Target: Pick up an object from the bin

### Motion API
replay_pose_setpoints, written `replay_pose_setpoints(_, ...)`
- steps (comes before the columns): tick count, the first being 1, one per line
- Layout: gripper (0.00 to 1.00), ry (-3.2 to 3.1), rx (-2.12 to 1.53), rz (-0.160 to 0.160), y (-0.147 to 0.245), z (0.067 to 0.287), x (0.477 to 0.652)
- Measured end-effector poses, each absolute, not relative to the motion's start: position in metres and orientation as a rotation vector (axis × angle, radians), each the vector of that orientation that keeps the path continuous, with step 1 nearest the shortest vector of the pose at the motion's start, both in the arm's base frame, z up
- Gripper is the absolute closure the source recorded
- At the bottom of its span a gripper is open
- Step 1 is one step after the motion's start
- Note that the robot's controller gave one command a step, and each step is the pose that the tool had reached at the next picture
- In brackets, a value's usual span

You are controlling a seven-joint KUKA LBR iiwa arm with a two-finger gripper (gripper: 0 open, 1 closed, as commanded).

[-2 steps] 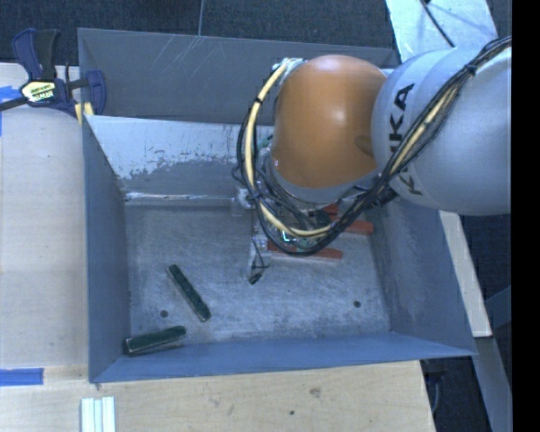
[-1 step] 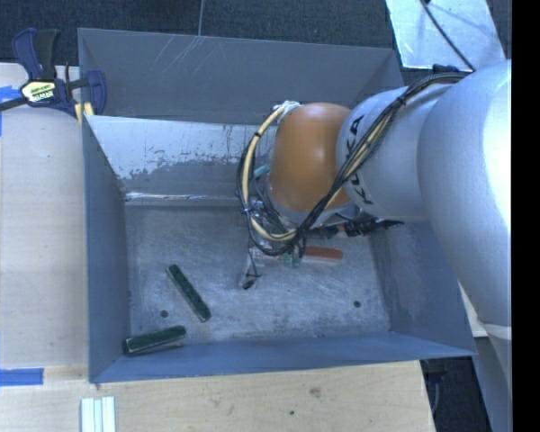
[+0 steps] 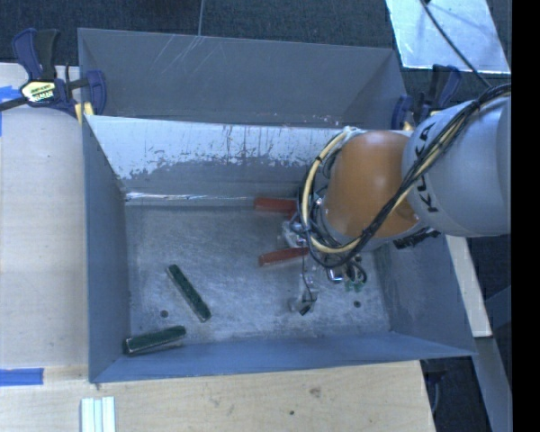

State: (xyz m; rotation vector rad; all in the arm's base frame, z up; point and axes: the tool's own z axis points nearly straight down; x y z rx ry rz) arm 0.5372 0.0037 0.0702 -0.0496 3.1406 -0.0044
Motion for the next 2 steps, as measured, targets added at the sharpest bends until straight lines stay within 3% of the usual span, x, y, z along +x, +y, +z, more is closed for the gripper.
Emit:
replay_pose_setpoints(1,1.00,3.137,-0.052,0.000,0.006,0.071,0.539)
replay_pose_setpoints(2,1.00,3.126,-0.142,0.003,0.063,0.224,0.544)
